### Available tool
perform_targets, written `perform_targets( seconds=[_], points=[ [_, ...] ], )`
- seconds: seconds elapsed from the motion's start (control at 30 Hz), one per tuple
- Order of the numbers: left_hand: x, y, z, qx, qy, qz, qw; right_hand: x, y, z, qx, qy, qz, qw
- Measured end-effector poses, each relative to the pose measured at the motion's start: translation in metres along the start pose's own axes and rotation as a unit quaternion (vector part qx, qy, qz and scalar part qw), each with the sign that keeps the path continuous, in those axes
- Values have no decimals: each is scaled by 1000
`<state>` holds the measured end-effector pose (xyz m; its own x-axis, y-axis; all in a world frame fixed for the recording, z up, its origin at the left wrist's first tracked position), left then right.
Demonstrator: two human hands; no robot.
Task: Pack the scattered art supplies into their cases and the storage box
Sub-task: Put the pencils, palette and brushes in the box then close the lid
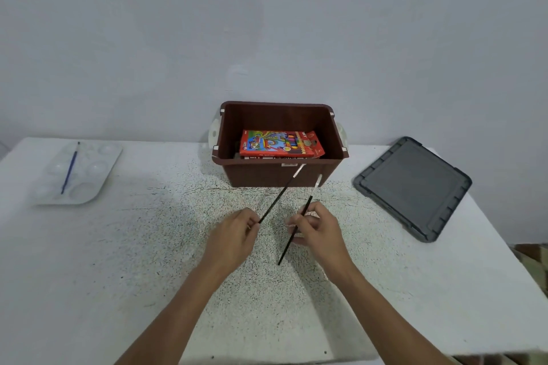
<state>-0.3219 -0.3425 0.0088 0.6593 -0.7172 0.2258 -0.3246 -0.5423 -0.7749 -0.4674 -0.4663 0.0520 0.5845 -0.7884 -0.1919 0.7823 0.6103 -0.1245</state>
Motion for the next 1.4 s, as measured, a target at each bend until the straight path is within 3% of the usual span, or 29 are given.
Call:
perform_targets(
  seconds=[0.17,0.33,0.5,0.77,1.13,1.4],
  points=[
    [-19,7,-10,-78,-15,13,997,2,1,6,23,13,-8,1000],
    [-31,12,-22,-111,-4,23,994,-3,-4,10,21,-15,33,999],
    [-36,12,-28,-145,-13,45,988,-6,-6,10,-20,-65,54,996],
    [-47,13,-10,-134,-37,42,989,-15,-9,23,-140,-218,47,965],
    [-47,1,6,-150,-66,9,986,-10,6,2,-173,-205,91,959],
    [-34,-54,55,-106,-109,-92,984,-1,57,22,-112,-153,103,976]
  ],
)
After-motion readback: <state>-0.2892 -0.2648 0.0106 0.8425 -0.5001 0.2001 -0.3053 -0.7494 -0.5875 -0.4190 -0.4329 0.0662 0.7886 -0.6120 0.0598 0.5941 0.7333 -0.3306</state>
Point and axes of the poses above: each hand's wrist, its own x-axis towards the middle knuckle, its own y-axis out of the palm, z = x × y, the point moved 2 cm from there along x, towards the middle knuckle, and after that the axes turned 8 degrees about -z, right-handed, at the moved point
